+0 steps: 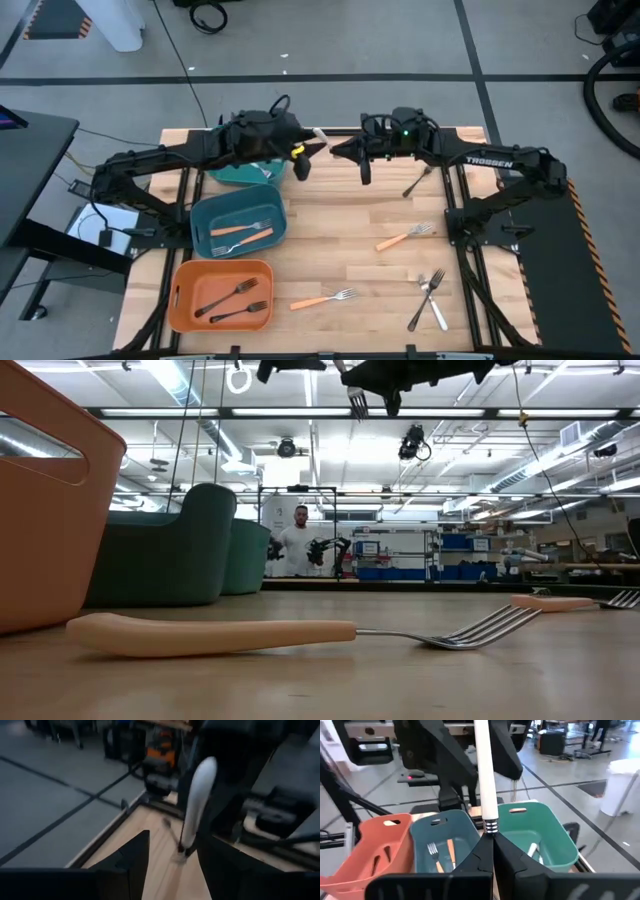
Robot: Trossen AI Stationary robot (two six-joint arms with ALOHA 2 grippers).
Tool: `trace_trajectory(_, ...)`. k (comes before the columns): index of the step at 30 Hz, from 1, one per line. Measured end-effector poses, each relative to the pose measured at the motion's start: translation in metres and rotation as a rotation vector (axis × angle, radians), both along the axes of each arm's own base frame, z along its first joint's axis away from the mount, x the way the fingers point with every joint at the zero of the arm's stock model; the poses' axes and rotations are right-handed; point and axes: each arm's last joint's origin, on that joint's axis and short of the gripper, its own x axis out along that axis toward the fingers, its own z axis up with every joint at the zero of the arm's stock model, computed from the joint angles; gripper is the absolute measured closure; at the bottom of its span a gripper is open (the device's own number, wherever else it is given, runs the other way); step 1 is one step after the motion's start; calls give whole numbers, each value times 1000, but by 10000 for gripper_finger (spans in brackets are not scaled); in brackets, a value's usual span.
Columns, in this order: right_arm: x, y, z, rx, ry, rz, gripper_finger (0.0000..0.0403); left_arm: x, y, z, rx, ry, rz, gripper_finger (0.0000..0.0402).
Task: Sort silverware by color (type)
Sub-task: Put the white fork into the green bin
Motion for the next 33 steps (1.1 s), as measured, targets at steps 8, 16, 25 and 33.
trace_trajectory(8, -2, -7, 0, -9, -7, 18, 399, -1, 16, 12, 5, -133, 45, 230)
trace_trajectory(16, -4, -16, 1, -7, -22, -30, 399, -3, 24, 13, 32, -136, 56, 297)
trace_trajectory(25, -5, -24, 4, -2, -63, -47, 398, -1, 30, 16, 74, -165, 28, 361)
trace_trajectory(33, -3, -25, 3, -6, -69, -75, 386, -1, 33, 15, 74, -166, 22, 361)
